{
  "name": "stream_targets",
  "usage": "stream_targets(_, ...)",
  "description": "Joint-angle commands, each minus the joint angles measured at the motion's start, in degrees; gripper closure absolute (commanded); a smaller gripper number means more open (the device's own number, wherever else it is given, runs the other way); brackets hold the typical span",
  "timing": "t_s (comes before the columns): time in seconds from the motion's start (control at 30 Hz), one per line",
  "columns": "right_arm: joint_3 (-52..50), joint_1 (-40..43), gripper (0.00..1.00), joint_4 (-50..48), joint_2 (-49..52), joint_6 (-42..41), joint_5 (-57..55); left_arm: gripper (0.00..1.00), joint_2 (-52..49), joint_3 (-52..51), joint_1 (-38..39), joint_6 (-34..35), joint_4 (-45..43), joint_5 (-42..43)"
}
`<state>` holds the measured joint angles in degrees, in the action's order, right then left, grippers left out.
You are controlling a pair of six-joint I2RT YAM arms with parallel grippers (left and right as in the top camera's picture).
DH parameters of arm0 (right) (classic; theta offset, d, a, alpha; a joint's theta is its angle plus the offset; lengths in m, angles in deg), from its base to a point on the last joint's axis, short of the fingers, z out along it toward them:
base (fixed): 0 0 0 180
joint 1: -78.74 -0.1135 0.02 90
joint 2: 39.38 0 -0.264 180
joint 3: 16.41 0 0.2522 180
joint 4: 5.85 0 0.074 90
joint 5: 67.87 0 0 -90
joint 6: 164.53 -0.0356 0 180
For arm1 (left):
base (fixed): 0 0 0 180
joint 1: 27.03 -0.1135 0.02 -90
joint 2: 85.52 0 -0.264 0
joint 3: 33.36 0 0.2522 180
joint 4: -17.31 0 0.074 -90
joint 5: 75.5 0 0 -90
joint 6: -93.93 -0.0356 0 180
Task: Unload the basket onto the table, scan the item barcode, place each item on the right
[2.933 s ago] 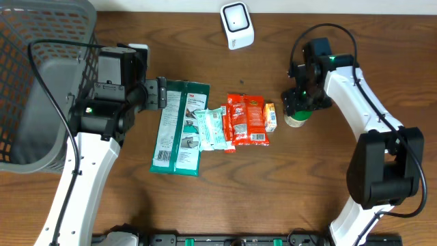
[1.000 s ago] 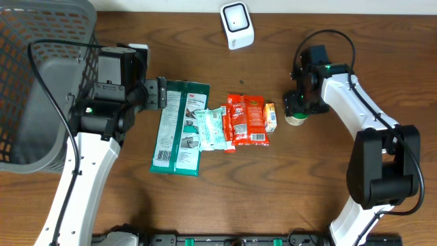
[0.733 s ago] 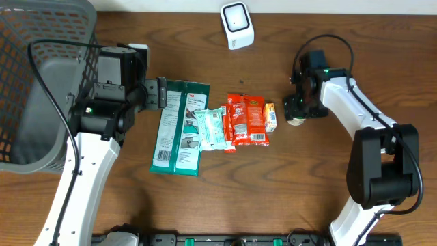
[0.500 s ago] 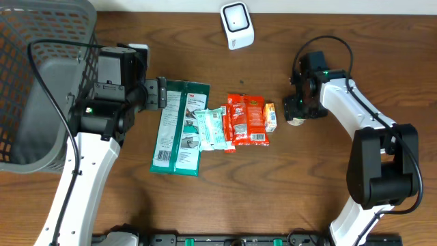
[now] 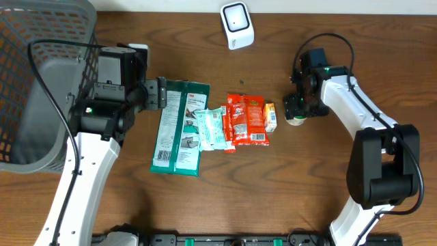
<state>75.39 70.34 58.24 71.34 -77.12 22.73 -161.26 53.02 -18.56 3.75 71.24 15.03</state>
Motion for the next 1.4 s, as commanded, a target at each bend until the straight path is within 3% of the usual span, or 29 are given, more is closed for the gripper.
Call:
stream_targets(0.0, 1.07, -0.66, 0.29, 0.11, -1.01, -0.13, -0.13, 0.17, -0.24, 0.09, -0.02, 0.28, 0.13, -0.28)
stream_targets(0.53, 1.11, -0.63, 0.36, 0.87, -1.01, 1.62, -0.15, 0.17, -0.22, 0.09, -0.02, 0.28, 0.11, -0.28)
stream_targets(0.77, 1.09, -0.63, 0.30, 0.85, -1.01, 1.62, -0.13, 0.18, -0.22, 0.09, -0.02, 0.28, 0.11, -0.28)
stream_targets(1.37, 0.76, -0.66, 0.28, 0.87, -0.98, 1.60, -0.13, 0.18, -0.22, 0.09, -0.02, 0.28, 0.13, -0.31)
